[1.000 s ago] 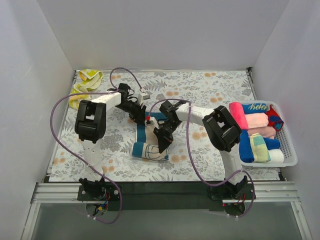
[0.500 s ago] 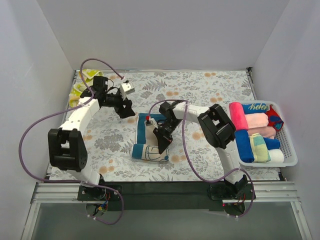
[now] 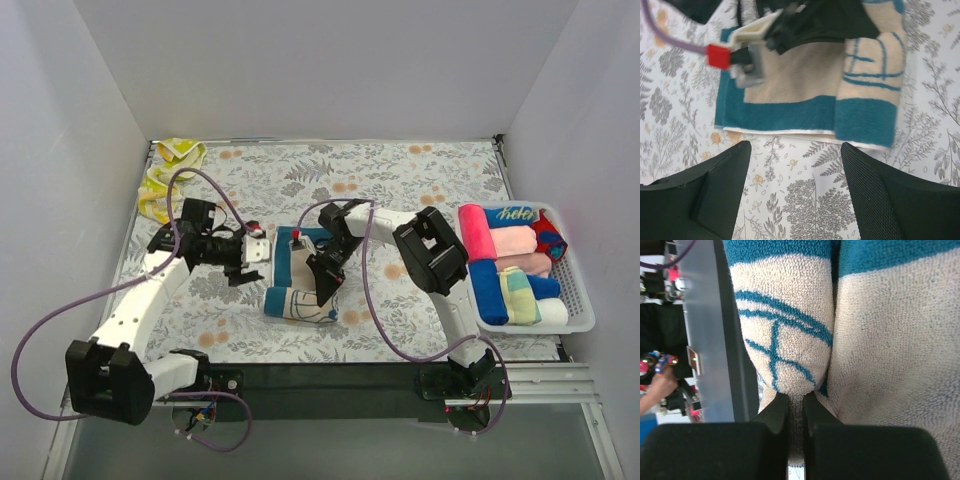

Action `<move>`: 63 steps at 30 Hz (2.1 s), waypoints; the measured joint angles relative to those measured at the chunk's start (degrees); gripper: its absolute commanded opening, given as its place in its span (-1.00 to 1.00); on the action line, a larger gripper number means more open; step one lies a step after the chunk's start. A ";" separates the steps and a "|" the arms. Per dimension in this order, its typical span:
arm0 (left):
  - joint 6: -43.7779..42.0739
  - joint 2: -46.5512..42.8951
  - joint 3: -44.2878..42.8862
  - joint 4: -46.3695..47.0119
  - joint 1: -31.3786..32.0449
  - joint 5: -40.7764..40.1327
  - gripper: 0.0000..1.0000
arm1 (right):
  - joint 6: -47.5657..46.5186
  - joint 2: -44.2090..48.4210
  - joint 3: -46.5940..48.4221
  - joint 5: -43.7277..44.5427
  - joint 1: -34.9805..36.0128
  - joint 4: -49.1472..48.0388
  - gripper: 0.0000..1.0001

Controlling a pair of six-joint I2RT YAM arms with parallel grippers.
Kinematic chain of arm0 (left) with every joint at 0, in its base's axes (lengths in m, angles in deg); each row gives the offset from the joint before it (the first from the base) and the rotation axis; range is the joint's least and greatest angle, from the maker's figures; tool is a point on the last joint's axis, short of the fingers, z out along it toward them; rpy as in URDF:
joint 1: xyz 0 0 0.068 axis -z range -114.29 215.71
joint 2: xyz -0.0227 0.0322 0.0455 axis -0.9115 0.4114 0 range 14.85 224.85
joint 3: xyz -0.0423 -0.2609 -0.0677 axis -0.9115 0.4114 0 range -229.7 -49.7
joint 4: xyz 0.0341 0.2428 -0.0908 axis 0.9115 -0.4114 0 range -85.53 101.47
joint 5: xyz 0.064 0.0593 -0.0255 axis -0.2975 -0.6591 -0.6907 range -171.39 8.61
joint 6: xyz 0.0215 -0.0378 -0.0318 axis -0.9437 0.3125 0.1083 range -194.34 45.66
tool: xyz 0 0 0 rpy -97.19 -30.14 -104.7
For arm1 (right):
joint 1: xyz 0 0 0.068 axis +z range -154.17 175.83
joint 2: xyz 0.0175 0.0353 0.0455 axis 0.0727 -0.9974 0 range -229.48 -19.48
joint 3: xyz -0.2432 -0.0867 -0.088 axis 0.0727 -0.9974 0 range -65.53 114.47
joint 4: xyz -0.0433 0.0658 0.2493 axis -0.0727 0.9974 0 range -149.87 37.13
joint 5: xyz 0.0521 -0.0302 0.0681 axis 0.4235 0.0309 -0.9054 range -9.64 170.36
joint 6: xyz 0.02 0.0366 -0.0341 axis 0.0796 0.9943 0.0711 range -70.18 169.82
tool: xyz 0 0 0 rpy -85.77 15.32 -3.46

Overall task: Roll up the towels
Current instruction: Roll the towel

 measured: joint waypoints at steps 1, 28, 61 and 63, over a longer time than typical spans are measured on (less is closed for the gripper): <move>-2.14 -1.73 1.44 -0.28 1.14 -0.42 0.37 | 0.07 -0.59 0.00 -1.03 -0.28 0.09 -0.97; -4.35 -0.13 21.66 20.96 27.93 -18.69 -0.65 | 1.42 -4.04 0.35 -7.34 -2.12 1.01 -0.33; -0.52 51.58 -24.28 -27.80 12.63 9.03 -0.53 | 3.15 28.83 -18.60 23.45 -1.18 -19.98 0.46; -0.70 53.66 -26.38 -30.10 12.17 9.42 -0.50 | 3.08 29.75 -20.11 25.49 1.07 -22.77 0.48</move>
